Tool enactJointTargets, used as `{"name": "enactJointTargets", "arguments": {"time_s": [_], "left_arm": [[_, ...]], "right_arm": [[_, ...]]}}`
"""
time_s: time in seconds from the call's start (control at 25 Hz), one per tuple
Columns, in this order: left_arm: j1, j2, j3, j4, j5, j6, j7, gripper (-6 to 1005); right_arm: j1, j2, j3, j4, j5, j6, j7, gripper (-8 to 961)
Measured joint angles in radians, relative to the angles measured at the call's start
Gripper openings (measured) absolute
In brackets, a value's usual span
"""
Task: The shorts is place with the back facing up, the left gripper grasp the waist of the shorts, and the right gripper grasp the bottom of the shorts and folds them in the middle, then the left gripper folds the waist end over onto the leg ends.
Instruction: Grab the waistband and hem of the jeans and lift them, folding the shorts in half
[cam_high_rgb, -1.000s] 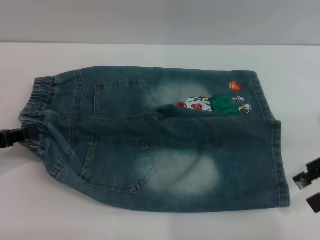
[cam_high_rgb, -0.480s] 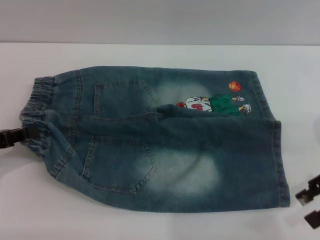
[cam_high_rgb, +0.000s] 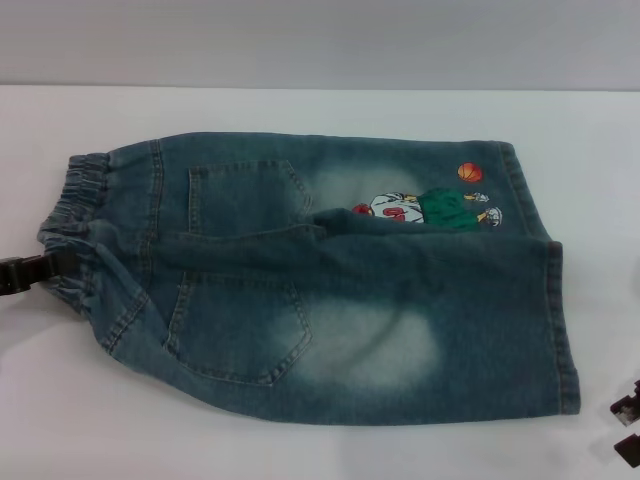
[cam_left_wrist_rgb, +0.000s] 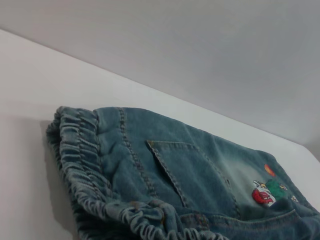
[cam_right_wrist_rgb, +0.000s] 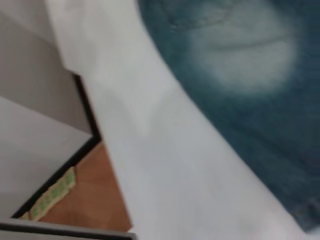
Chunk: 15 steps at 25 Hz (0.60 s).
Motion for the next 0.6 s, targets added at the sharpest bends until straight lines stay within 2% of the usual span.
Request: {"name": "enactJointTargets", "arguments": {"time_s": [0.32,0.6], "left_arm": [[0.001,0.001,0.000,0.000,0.001,0.000,-0.001,87],[0.003,0.005,0.000,0.000,0.000,0.005,-0.002,92]], "right_arm": [[-0.005,0.012,-0.014,-0.001,-0.025,0.060,0.032,712],[-0.001,0.031,-0.015,-0.009,-0.039,0.081,0.043,712]]}}
